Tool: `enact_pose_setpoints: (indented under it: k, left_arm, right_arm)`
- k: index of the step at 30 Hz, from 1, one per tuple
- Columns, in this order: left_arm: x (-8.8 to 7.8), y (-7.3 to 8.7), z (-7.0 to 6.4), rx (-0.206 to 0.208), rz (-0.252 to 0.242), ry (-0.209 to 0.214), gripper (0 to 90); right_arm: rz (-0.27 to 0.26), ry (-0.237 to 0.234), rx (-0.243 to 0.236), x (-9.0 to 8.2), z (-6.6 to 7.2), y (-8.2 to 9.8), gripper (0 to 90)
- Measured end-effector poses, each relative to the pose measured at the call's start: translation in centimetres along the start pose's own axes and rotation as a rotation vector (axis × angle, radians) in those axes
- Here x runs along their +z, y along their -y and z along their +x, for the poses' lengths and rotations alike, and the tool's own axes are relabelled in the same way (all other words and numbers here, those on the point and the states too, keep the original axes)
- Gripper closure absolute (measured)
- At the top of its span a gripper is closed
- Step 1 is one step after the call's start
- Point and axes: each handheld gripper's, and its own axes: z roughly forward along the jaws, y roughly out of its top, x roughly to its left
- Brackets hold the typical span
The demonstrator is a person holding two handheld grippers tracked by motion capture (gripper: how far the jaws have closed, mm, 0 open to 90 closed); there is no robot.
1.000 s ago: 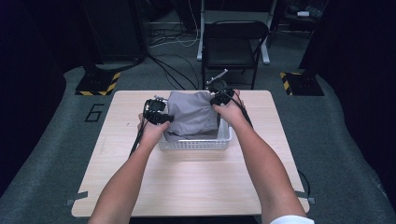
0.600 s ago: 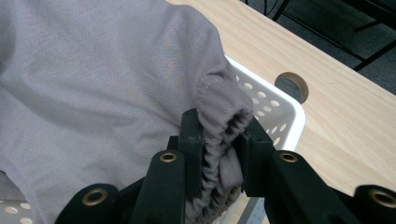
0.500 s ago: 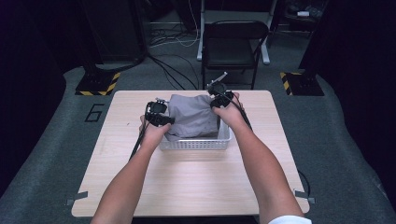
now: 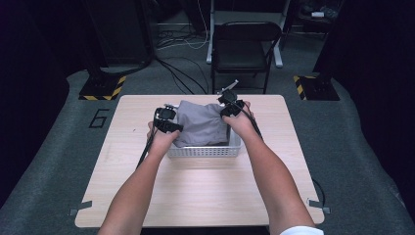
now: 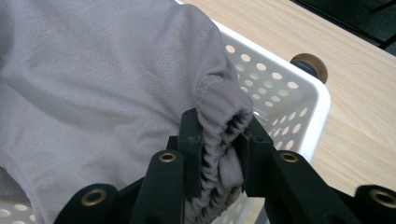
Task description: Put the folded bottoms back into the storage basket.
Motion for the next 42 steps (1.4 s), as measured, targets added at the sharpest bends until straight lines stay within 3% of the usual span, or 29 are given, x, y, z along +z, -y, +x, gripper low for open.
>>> enact_pose_setpoints:
  k: [11,33,39,42]
  left_arm:
    - [0.3,0.4,0.6,-0.010,0.005,-0.007,74.9]
    - [1.1,0.8,0.1,-0.019,0.016,-0.008,72.3]
    - [0.8,0.9,0.3,-0.025,0.009,-0.019,56.7]
    - [0.5,0.8,0.3,-0.033,0.000,-0.022,55.5]
  right_arm:
    - [0.002,-0.004,0.003,1.0,0.5,0.1,73.6]
    - [0.010,0.013,-0.002,2.1,0.3,0.1,73.1]
    - [0.017,0.024,0.010,2.5,0.4,0.2,59.4]
    - [0.027,0.026,0.023,2.7,0.4,0.3,55.2]
